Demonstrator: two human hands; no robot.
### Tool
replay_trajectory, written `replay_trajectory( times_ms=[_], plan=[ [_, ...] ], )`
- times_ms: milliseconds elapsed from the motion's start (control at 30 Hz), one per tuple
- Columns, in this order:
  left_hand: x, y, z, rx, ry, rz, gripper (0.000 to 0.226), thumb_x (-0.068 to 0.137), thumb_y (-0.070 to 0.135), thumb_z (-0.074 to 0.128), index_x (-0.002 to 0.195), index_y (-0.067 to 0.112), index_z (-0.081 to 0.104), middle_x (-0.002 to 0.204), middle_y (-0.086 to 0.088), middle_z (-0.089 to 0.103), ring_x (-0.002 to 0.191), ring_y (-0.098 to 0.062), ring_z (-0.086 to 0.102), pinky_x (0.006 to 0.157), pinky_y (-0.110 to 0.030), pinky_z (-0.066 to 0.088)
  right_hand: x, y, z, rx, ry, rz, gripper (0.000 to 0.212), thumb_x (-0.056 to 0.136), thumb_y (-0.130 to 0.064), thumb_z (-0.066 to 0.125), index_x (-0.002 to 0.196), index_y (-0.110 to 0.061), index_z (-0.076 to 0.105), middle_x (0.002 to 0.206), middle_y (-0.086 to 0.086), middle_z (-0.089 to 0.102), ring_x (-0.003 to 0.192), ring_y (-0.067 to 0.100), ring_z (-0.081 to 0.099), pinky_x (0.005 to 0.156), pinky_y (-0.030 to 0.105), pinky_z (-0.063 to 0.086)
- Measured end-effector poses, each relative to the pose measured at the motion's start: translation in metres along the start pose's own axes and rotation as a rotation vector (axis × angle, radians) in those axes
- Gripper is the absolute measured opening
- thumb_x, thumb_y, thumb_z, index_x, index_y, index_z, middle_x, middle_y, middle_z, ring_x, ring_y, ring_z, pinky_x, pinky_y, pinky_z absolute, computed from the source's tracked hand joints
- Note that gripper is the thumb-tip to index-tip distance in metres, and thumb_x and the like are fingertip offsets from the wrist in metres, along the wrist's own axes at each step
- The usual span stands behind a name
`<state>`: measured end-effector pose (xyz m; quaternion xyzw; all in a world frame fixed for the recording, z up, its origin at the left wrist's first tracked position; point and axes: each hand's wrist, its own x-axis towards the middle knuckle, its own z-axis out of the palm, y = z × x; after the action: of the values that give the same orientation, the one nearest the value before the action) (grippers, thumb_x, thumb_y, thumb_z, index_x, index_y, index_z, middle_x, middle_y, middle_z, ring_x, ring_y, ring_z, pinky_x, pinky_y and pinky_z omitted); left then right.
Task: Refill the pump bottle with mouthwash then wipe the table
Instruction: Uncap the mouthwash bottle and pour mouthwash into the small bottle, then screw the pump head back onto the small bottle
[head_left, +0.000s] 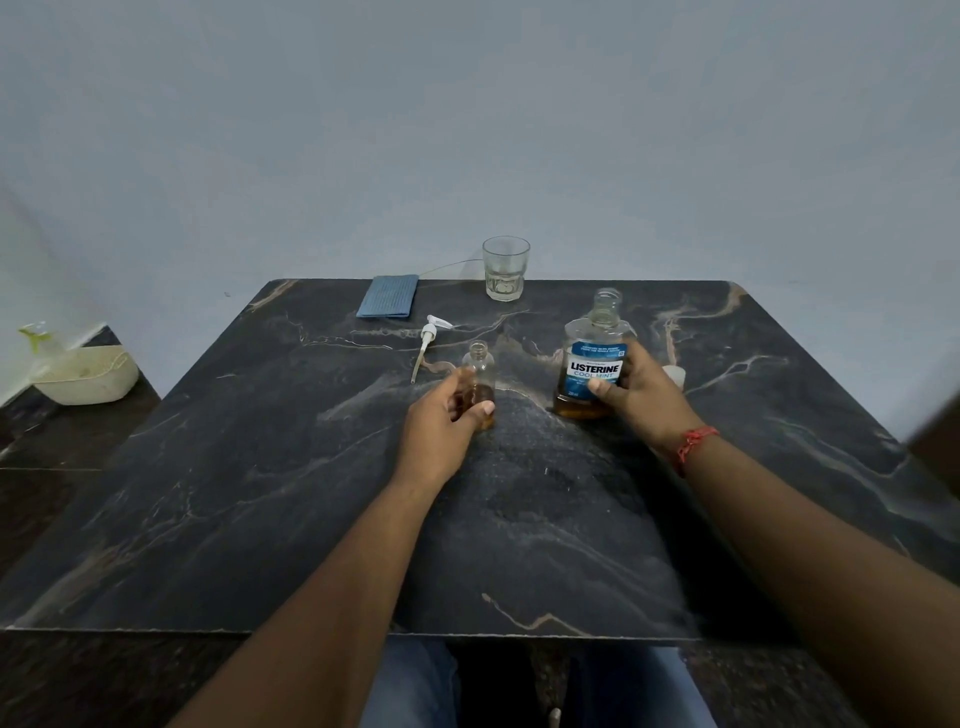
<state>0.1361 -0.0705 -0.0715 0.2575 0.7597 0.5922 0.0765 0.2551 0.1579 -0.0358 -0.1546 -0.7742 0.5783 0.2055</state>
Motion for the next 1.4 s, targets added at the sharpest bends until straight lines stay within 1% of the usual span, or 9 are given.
replay_trajectory(
  times_ms=[267,533,633,767,833,967,1067,1200,1400],
  plan=[
    [-0.001,0.003,0.0,0.011,-0.004,-0.014,0.061,0.093,0.014,0.07,0.149,0.023,0.047,0.123,0.005,0.07,0.112,-0.006,0.067,0.101,-0.032,0.053,0.0,-0.005,-0.006,0.008,-0.101,0.022,0.042,0.091,0.002,0.059,0.116,-0.03,0.051,0.115,-0.008,0.066,0.103,-0.001,0.065,0.082,0.014,0.052],
    [-0.002,0.004,0.0,0.039,0.003,-0.019,0.061,0.093,0.016,0.071,0.148,0.025,0.048,0.117,0.012,0.07,0.108,0.001,0.066,0.098,-0.025,0.052,-0.001,0.008,-0.015,0.055,-0.101,0.048,0.058,0.086,0.0,0.067,0.136,-0.016,0.043,0.135,0.003,0.057,0.125,0.013,0.055,0.105,0.03,0.045],
    [-0.001,0.005,0.0,0.036,-0.003,-0.016,0.059,0.093,0.014,0.071,0.147,0.025,0.05,0.112,0.015,0.069,0.107,0.001,0.066,0.096,-0.023,0.053,-0.01,0.004,-0.015,-0.088,0.123,-0.003,0.058,0.083,-0.009,0.073,0.133,-0.014,0.045,0.128,-0.002,0.056,0.12,0.008,0.053,0.09,0.01,0.044],
    [0.0,0.005,-0.001,0.044,-0.011,-0.014,0.055,0.093,0.013,0.07,0.144,0.025,0.052,0.11,0.016,0.068,0.106,0.001,0.066,0.094,-0.022,0.053,-0.031,-0.006,-0.001,-0.288,0.467,-0.143,0.029,0.083,-0.016,0.074,0.102,-0.019,0.053,0.095,-0.002,0.055,0.087,0.011,0.054,0.075,0.029,0.052],
    [0.0,0.004,-0.003,0.061,-0.014,-0.02,0.055,0.093,0.014,0.071,0.143,0.026,0.053,0.109,0.016,0.068,0.102,0.005,0.065,0.086,-0.013,0.052,-0.043,-0.012,0.014,-0.327,0.409,-0.222,0.017,0.085,-0.015,0.072,0.092,-0.018,0.056,0.088,0.001,0.058,0.079,0.012,0.056,0.07,0.032,0.052],
    [0.001,0.001,-0.019,0.086,-0.004,-0.038,0.055,0.092,0.015,0.073,0.142,0.026,0.054,0.113,0.014,0.07,0.098,0.008,0.064,0.079,-0.005,0.049,-0.059,-0.019,0.05,-0.369,0.233,-0.311,0.012,0.086,-0.021,0.07,0.087,-0.023,0.058,0.082,-0.008,0.059,0.074,0.004,0.055,0.065,0.016,0.046],
    [0.0,-0.001,-0.042,0.09,0.002,-0.056,0.049,0.092,0.013,0.072,0.138,0.023,0.057,0.112,0.009,0.073,0.1,0.004,0.068,0.092,-0.018,0.053,-0.057,-0.021,0.071,-0.395,0.107,-0.274,0.012,0.087,-0.028,0.068,0.09,-0.028,0.056,0.086,-0.012,0.058,0.078,0.003,0.057,0.068,0.017,0.049],
    [-0.002,-0.01,-0.08,0.155,0.052,-0.075,0.047,0.092,0.012,0.072,0.135,0.022,0.057,0.102,0.019,0.067,0.081,0.024,0.06,0.069,0.003,0.042,-0.044,-0.021,0.096,-0.415,0.03,-0.235,0.013,0.088,-0.029,0.068,0.091,-0.028,0.056,0.086,-0.01,0.059,0.077,0.005,0.058,0.07,0.023,0.051],
    [-0.004,-0.02,-0.115,0.144,0.096,-0.074,0.048,0.092,0.008,0.072,0.136,0.02,0.057,0.102,0.02,0.064,0.084,0.025,0.06,0.073,0.001,0.045,-0.005,-0.028,0.135,-0.471,-0.01,-0.159,0.015,0.088,-0.03,0.066,0.094,-0.024,0.055,0.084,-0.01,0.058,0.075,0.002,0.054,0.069,0.021,0.041]
  ],
)
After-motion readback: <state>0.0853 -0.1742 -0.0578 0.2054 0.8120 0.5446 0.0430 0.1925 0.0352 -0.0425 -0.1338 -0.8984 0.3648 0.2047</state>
